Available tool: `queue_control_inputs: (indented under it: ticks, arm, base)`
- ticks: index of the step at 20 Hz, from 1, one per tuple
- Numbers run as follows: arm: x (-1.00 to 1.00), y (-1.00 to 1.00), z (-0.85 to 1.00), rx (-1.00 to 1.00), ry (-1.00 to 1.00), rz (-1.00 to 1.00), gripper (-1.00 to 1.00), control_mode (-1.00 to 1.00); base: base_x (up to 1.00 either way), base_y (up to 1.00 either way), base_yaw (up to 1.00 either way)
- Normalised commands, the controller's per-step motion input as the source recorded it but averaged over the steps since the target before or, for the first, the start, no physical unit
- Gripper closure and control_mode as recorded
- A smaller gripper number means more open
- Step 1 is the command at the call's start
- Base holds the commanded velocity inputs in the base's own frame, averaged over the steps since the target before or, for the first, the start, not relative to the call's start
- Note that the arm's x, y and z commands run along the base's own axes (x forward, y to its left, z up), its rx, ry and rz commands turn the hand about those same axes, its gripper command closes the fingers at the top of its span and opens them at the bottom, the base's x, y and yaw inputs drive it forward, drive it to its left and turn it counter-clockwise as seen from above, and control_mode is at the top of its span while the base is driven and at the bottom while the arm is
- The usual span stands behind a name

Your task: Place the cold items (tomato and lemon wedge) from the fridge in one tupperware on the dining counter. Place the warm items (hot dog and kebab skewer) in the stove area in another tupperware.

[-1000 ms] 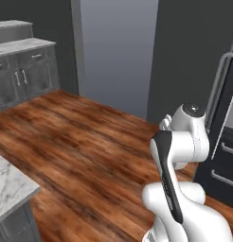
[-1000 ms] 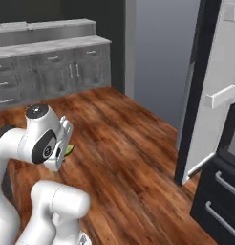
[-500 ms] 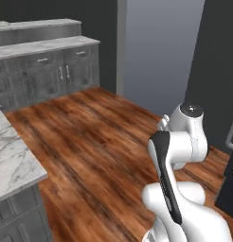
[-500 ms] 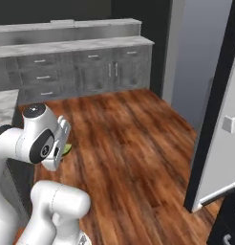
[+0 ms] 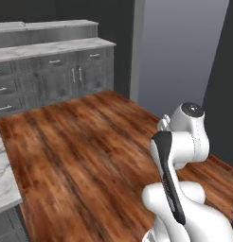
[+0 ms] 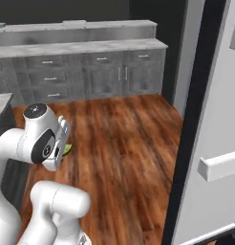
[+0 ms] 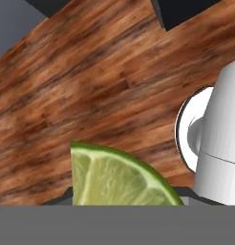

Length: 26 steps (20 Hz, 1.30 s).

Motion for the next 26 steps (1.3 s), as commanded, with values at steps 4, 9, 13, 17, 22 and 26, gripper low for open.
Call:
queue_control_inputs:
  ticks: [4, 9, 13, 17, 22, 26]
  arm:
    - [0.0, 0.0, 0.0, 0.0, 0.0, 0.0, 1.0, 1.0]
    - [0.0, 0.0, 0.0, 0.0, 0.0, 0.0, 1.0, 1.0]
    - [0.0, 0.0, 0.0, 0.0, 0.0, 0.0, 1.0, 1.0]
    - [0.0, 0.0, 0.0, 0.0, 0.0, 0.0, 1.0, 1.0]
    - [0.0, 0.0, 0.0, 0.0, 0.0, 0.0, 1.0, 1.0]
    - [0.0, 0.0, 0.0, 0.0, 0.0, 0.0, 1.0, 1.0]
  base:
    - [1.0, 0.04, 0.12]
    - [1.0, 0.25, 0.08]
    - [1.0, 0.17, 0.15]
    - [1.0, 0.03, 0.21]
    - [1.0, 0.0, 0.21]
    - [1.0, 0.13, 0.09]
